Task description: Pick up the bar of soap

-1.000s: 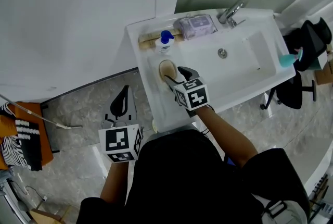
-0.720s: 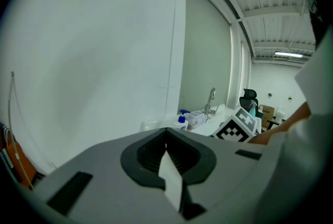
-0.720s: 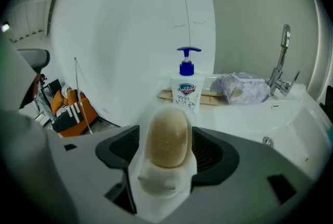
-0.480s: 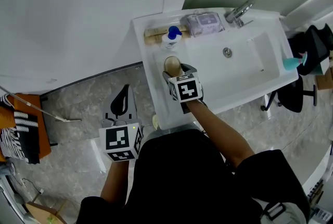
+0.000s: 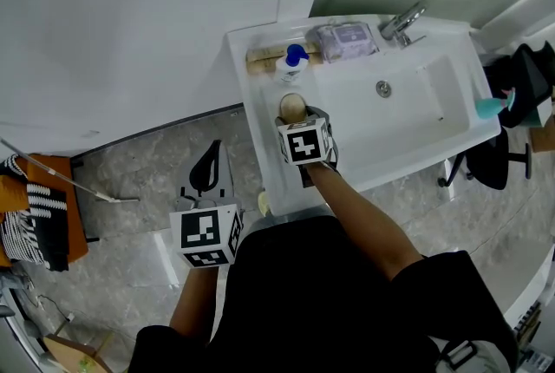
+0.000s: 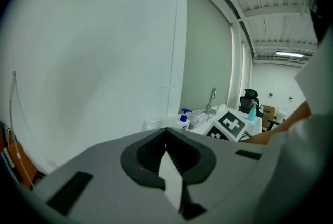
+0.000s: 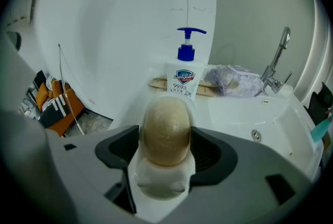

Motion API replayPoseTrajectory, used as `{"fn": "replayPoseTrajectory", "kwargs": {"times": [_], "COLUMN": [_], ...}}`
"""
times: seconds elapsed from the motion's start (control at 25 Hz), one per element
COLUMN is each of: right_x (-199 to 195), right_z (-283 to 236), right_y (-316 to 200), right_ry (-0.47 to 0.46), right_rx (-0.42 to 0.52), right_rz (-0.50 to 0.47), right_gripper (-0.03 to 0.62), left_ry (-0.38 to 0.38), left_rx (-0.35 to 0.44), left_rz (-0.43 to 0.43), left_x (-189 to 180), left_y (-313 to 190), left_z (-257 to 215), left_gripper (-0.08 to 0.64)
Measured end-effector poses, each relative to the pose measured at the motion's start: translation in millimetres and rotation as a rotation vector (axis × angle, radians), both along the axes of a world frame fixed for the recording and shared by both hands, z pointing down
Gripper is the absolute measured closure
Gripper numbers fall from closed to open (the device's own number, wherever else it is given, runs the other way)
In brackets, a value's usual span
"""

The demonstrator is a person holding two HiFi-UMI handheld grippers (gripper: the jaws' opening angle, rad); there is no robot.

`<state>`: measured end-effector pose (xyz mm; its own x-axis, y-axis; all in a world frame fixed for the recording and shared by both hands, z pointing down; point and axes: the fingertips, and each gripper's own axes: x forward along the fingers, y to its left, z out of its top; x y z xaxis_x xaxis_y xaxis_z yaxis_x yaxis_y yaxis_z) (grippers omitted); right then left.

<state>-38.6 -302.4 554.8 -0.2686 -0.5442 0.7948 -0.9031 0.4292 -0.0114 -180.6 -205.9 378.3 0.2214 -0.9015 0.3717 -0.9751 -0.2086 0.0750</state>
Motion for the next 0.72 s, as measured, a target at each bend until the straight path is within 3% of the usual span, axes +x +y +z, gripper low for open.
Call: {"fn": "replayPoseTrajectory", "kwargs": {"times": [0.2,0.48,0.72], "right_x": [-2.7,1.6,1.7], "right_z": [1.1,-5.3,-4.8], "right_y": [1.5,3.7,-1.0], "right_ry": [0.016,0.001,-0.004], "right_rx": [0.016,0.043,0.05], "right_rz": [-0.007,-0.025,-0.018], "right_gripper": [0.275,0.327,0.324], "left_ry": [0.001,-0.001,-0.001], "left_rx": [0.01,0.011,0.008], "left_rz": [0.012,0.019,0.03], "left_x": [1.7,-0.1,3.1], "left_y": [-0.8,-1.7,-2.1], "left_z": [-2.9,-4.1,-2.4], "left_gripper": [0.551,0.551,0.551]}}
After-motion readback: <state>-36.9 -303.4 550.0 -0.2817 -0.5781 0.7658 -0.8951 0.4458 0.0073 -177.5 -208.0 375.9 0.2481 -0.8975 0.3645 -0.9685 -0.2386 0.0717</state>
